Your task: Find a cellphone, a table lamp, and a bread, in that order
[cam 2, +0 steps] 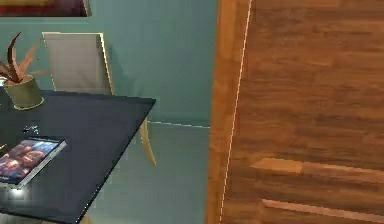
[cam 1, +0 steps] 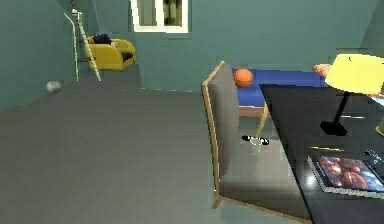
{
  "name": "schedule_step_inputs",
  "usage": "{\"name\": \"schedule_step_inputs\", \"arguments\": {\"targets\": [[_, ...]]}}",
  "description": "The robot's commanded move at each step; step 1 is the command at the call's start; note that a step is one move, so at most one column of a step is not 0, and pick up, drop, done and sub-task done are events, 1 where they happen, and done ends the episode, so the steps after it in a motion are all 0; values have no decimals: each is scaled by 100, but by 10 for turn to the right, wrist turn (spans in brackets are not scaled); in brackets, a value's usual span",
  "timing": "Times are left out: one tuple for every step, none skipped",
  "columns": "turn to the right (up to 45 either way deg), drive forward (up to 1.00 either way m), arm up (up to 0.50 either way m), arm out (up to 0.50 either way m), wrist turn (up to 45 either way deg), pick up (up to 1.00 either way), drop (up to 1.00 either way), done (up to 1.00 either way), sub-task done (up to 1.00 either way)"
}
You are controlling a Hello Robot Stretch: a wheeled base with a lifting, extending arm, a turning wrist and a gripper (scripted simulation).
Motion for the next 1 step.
{"name": "schedule_step_inputs", "arguments": {"targets": [[-210,0,0,0,0,0,0,0,0]]}}
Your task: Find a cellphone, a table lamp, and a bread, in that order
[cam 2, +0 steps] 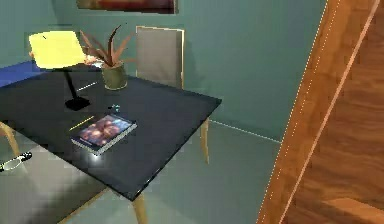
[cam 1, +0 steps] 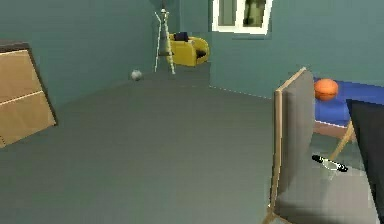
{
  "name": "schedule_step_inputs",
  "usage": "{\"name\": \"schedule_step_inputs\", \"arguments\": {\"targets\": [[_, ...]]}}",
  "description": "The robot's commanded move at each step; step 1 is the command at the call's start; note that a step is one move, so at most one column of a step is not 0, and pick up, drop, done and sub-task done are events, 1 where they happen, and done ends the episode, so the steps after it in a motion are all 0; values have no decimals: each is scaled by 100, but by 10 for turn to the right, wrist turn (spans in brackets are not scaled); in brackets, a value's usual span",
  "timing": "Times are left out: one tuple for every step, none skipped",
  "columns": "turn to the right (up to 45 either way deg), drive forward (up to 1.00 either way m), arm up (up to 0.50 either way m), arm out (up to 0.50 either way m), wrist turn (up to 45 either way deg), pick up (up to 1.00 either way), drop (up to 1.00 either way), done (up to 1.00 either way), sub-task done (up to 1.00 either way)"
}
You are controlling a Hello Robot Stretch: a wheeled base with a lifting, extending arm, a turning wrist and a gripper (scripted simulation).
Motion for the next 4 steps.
{"name": "schedule_step_inputs", "arguments": {"targets": [[0,100,0,0,0,0,0,0,0],[-30,0,0,0,0,0,0,0,0],[0,100,0,0,0,0,0,0,0],[0,100,0,0,0,0,0,0,0]]}}
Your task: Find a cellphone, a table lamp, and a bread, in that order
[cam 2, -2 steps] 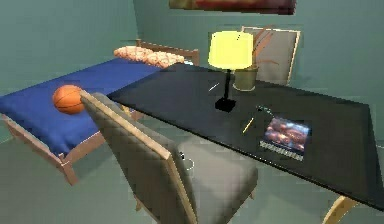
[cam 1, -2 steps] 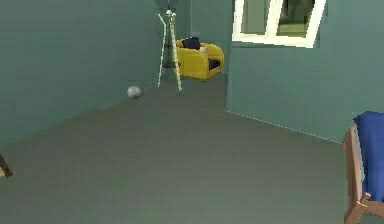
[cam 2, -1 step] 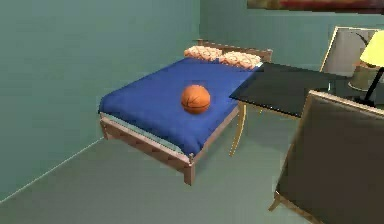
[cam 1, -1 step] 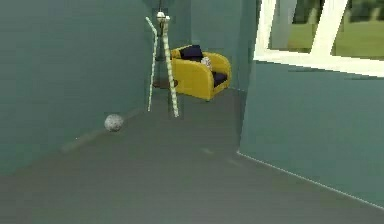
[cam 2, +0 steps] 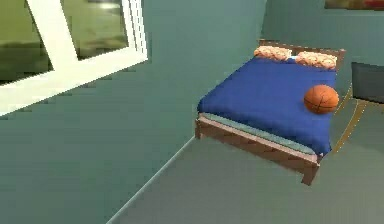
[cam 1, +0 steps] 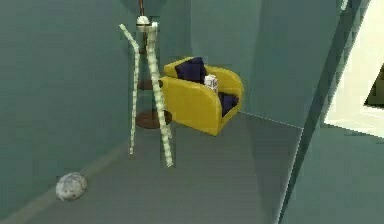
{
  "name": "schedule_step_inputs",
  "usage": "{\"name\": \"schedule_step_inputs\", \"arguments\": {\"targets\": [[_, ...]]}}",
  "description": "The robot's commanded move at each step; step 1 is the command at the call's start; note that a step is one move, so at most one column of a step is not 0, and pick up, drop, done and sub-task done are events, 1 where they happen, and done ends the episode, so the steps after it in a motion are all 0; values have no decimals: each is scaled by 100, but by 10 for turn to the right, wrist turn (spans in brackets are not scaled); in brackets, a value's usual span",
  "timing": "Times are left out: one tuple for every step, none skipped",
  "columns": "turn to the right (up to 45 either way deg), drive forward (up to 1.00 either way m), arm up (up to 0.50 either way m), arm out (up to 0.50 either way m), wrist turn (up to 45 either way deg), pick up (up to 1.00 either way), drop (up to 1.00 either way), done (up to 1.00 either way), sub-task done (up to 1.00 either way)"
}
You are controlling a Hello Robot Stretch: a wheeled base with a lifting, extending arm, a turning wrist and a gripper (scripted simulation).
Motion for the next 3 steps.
{"name": "schedule_step_inputs", "arguments": {"targets": [[0,90,0,0,0,0,0,0,0],[330,0,0,0,0,0,0,0,0],[0,95,0,0,0,0,0,0,0]]}}
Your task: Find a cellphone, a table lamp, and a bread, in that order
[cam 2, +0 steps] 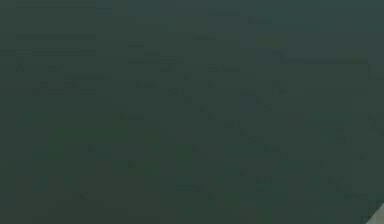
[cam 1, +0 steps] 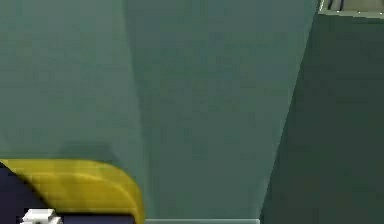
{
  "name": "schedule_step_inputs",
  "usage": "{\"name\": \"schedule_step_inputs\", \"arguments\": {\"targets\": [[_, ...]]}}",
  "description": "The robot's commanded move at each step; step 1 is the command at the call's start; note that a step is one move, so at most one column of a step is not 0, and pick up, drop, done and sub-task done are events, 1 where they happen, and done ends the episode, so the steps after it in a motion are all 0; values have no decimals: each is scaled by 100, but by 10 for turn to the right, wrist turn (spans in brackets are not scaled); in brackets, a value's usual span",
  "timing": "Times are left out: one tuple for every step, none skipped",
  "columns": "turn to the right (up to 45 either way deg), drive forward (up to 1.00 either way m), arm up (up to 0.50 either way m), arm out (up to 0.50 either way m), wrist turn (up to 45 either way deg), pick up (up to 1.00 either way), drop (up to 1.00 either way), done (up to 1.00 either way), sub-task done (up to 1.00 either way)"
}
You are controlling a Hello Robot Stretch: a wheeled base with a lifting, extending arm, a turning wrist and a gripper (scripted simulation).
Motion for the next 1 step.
{"name": "schedule_step_inputs", "arguments": {"targets": [[-450,0,0,0,0,0,0,0,0]]}}
